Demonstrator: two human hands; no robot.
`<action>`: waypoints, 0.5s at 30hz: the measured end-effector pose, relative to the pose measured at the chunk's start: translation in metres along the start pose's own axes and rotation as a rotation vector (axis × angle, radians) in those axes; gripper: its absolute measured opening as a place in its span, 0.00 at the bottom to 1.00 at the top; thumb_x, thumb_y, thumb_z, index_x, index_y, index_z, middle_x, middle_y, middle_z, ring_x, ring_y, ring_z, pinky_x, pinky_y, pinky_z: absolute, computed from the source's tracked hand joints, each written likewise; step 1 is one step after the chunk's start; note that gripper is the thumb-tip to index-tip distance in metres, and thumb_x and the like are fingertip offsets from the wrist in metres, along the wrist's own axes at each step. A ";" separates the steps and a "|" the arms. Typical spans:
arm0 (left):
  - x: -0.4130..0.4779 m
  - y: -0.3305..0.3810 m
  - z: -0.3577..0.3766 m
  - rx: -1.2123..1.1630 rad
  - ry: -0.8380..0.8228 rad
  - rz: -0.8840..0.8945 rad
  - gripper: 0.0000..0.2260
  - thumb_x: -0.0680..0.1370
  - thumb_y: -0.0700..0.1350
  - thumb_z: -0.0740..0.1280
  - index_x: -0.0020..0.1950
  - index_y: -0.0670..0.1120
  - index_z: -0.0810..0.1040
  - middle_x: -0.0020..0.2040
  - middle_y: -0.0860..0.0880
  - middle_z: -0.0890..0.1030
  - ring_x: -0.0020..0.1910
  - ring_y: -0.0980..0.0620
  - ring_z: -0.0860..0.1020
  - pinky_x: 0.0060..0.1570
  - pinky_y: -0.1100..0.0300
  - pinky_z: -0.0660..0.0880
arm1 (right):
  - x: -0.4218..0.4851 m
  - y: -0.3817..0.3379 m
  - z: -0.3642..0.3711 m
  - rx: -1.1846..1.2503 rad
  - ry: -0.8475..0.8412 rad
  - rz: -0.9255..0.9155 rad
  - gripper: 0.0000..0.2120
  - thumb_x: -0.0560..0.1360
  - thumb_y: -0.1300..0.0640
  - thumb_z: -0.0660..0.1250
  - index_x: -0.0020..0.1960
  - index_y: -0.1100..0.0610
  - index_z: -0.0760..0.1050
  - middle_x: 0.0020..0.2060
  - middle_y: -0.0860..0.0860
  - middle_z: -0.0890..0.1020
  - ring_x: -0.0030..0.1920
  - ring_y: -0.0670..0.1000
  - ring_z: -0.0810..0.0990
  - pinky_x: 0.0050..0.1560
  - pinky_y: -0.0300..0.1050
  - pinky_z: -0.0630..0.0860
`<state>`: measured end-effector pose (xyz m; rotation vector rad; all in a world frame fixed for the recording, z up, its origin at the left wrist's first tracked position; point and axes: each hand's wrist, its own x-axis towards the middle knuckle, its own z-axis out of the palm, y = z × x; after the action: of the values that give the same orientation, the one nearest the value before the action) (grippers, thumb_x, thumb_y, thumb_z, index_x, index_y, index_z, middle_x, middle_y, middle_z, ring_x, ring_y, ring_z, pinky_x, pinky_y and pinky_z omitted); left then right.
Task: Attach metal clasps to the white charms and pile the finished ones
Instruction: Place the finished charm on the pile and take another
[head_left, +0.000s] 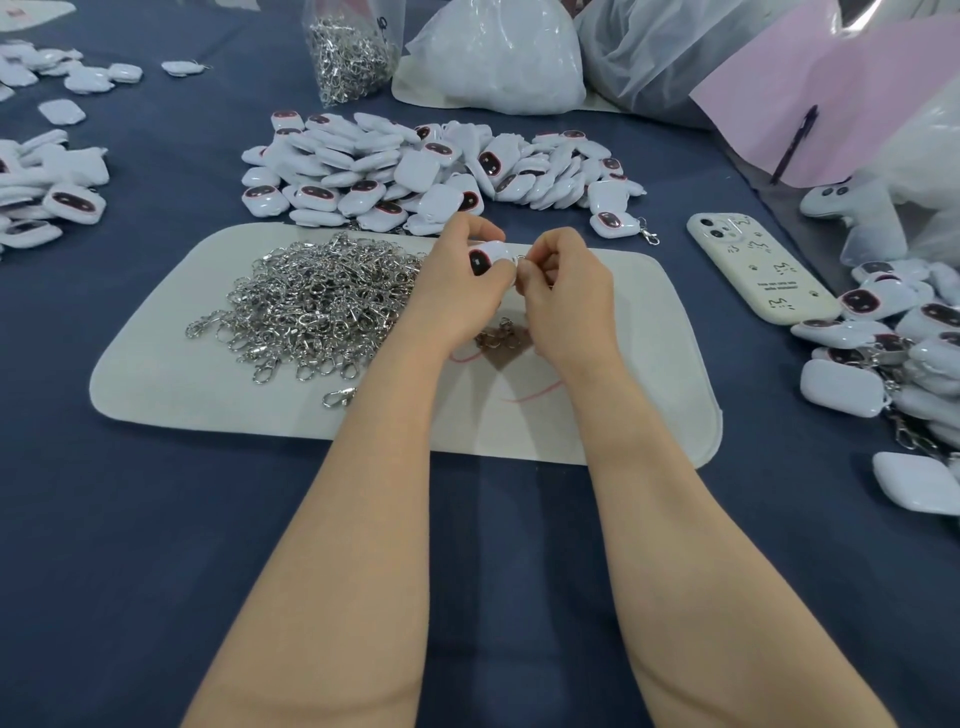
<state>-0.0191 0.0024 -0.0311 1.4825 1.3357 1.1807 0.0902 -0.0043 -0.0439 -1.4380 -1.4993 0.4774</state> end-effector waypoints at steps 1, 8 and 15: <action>0.000 0.000 0.000 0.004 -0.002 -0.003 0.12 0.74 0.39 0.64 0.45 0.57 0.69 0.41 0.52 0.73 0.34 0.49 0.73 0.42 0.52 0.73 | 0.000 0.000 0.000 -0.006 -0.007 0.000 0.06 0.76 0.65 0.62 0.45 0.55 0.68 0.36 0.48 0.77 0.37 0.47 0.74 0.35 0.31 0.68; 0.001 -0.002 -0.004 0.009 -0.006 -0.029 0.10 0.74 0.39 0.64 0.46 0.54 0.68 0.41 0.51 0.74 0.35 0.48 0.76 0.41 0.54 0.74 | -0.001 0.000 0.001 -0.069 -0.060 -0.054 0.07 0.76 0.66 0.62 0.44 0.56 0.68 0.32 0.43 0.72 0.34 0.42 0.71 0.34 0.31 0.67; -0.001 -0.003 -0.006 0.063 0.008 -0.027 0.08 0.75 0.40 0.63 0.51 0.51 0.69 0.39 0.51 0.74 0.31 0.53 0.76 0.37 0.59 0.72 | -0.001 -0.003 0.001 -0.157 -0.105 -0.079 0.05 0.76 0.66 0.62 0.45 0.57 0.70 0.35 0.50 0.75 0.38 0.53 0.73 0.38 0.45 0.68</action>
<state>-0.0251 0.0017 -0.0325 1.5004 1.4056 1.1378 0.0875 -0.0055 -0.0420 -1.4865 -1.7032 0.3997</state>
